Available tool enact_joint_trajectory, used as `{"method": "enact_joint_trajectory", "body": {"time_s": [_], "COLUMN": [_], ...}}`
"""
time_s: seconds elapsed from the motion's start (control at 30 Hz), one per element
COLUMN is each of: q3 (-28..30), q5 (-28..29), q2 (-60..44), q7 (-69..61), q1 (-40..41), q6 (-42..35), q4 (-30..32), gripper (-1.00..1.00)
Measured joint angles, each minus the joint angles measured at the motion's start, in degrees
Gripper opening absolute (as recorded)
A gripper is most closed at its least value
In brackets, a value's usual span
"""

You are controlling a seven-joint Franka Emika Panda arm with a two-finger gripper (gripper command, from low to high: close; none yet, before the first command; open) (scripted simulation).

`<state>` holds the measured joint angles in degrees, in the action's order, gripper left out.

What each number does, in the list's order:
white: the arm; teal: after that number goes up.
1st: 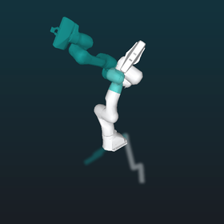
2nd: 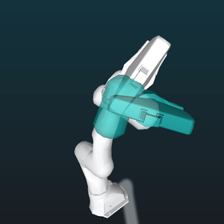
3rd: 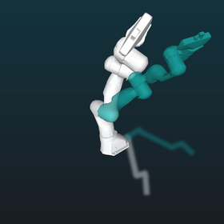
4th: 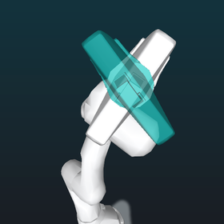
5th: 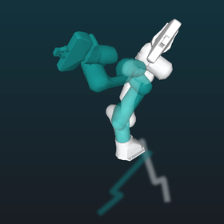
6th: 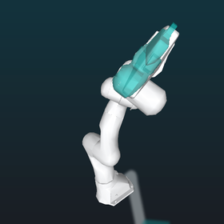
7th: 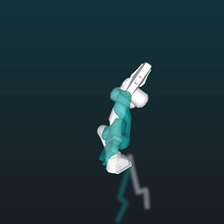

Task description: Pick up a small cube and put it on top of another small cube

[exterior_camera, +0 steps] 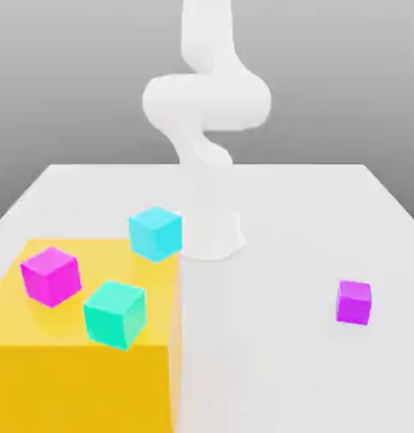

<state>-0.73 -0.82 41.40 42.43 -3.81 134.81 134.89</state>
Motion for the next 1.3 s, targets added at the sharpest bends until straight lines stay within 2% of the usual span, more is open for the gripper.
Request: {"method": "enact_joint_trajectory", "body": {"time_s": [0.33,0.53,0.63,0.7,0.9,0.93,1.17,1.3], "q3": [-6.1,-11.6,-14.5,-14.3,-5.0,-4.0,-4.2,-8.7], "q5": [-3.6,-3.4,-1.0,2.6,13.2,13.8,14.0,7.6], "q2": [-20.7,-32.6,-38.7,-42.9,-55.5,-56.5,-56.3,-49.2], "q7": [-15.6,-22.8,-24.9,-23.6,-16.2,-15.7,-15.6,-20.4], "q1": [-15.9,-23.4,-27.5,-28.4,-35.3,-36.1,-35.9,-32.9], "q6": [13.9,21.9,26.0,29.0,39.0,39.9,39.6,33.9], "q4": [13.7,21.7,25.7,26.8,25.0,24.8,24.9,26.2], "gripper": [0.00,0.00,0.00,0.00,0.00,-1.00,-1.00,-1.00]}}
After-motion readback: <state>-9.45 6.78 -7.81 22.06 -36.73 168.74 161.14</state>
